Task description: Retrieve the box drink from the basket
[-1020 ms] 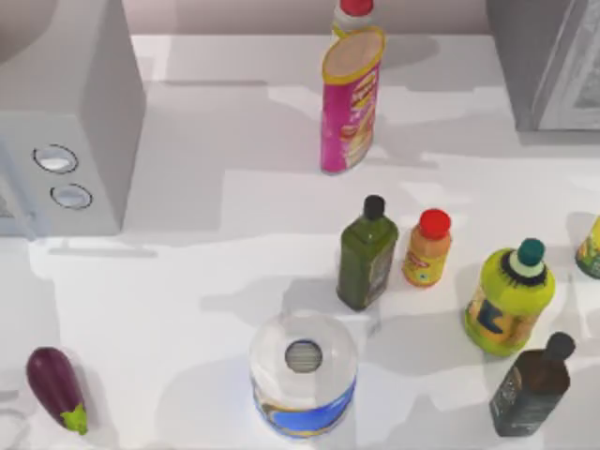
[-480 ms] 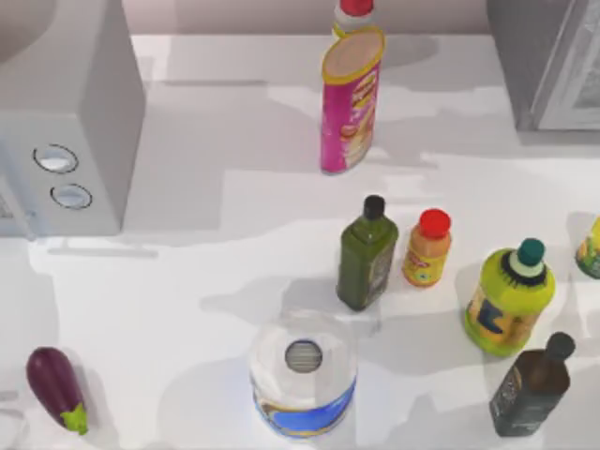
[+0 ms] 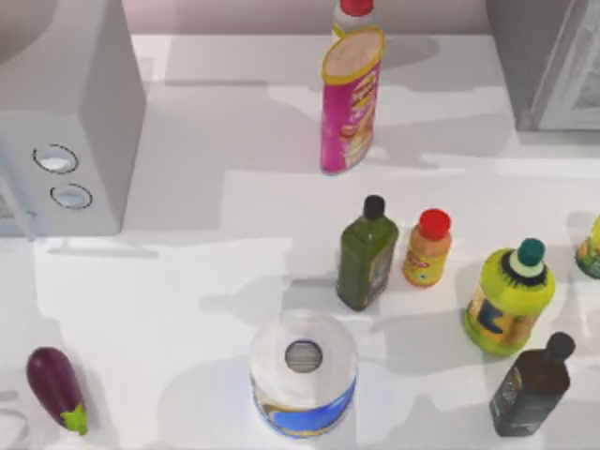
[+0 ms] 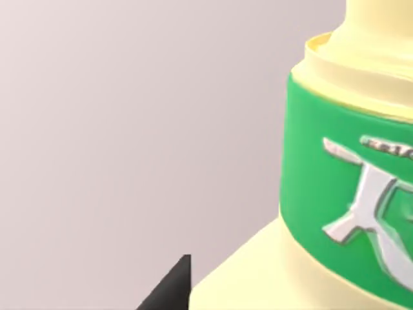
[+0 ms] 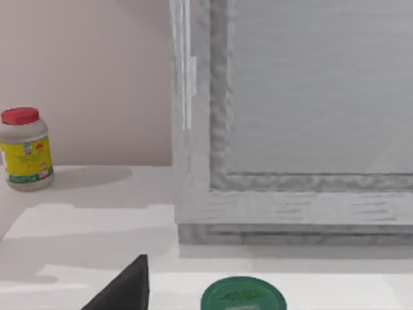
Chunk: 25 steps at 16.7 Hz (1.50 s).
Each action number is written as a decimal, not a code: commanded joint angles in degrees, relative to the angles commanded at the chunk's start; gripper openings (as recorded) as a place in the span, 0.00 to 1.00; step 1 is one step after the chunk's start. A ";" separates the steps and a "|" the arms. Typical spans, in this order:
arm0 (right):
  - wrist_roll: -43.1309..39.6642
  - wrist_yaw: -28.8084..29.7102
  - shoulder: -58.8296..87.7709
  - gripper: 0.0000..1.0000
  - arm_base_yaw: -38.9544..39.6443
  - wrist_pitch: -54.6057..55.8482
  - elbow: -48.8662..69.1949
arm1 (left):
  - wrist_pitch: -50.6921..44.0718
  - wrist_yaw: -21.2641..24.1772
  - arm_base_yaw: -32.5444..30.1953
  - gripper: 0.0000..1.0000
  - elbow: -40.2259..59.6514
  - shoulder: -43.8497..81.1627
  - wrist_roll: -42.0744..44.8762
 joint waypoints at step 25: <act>0.00 0.00 0.00 1.00 0.00 0.00 0.00 | 5.76 -16.74 -15.12 0.00 -88.69 -83.31 -0.76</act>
